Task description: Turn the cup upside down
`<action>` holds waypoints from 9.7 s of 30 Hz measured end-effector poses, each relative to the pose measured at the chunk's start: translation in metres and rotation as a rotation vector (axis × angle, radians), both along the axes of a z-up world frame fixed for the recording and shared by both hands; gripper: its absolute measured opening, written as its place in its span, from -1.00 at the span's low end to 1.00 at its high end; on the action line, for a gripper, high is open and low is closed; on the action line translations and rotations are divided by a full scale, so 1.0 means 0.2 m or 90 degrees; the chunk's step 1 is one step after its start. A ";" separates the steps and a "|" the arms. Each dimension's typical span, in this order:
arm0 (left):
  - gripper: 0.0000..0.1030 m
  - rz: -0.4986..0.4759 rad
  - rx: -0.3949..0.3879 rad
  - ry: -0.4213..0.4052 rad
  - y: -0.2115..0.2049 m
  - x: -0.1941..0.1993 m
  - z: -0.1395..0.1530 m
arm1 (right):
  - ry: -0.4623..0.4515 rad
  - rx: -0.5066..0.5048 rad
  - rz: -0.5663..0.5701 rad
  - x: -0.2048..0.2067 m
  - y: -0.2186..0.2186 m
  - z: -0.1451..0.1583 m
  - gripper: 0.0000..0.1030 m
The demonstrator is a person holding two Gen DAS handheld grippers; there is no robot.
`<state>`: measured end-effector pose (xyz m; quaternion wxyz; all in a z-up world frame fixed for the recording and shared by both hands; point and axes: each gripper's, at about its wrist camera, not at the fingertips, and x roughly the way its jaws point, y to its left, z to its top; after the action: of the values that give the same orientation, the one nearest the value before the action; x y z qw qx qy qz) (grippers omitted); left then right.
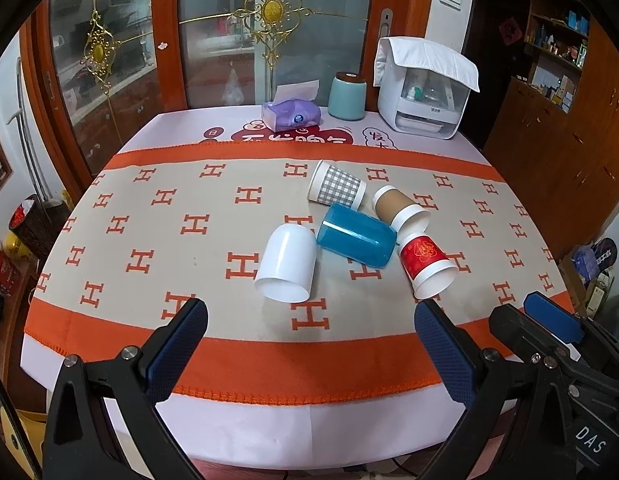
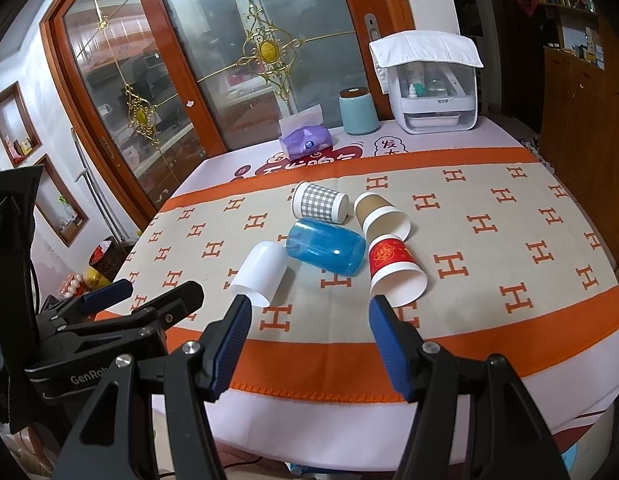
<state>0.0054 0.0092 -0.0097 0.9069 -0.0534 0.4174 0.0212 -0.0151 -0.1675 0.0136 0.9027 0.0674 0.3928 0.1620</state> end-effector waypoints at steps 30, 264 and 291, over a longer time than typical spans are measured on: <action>0.99 -0.034 0.053 0.005 0.06 0.22 0.09 | 0.014 -0.015 0.018 0.24 -0.01 0.03 0.19; 0.85 0.020 -0.058 0.080 0.36 0.08 -0.41 | -0.084 -0.013 0.184 0.11 0.27 -0.41 0.34; 0.99 -0.007 0.038 0.026 0.07 0.02 0.06 | -0.007 -0.014 0.034 0.03 0.05 0.04 0.34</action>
<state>0.0096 0.0231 0.0030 0.8994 -0.0238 0.4354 0.0298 -0.0088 -0.1582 0.0220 0.9009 0.0460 0.3914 0.1819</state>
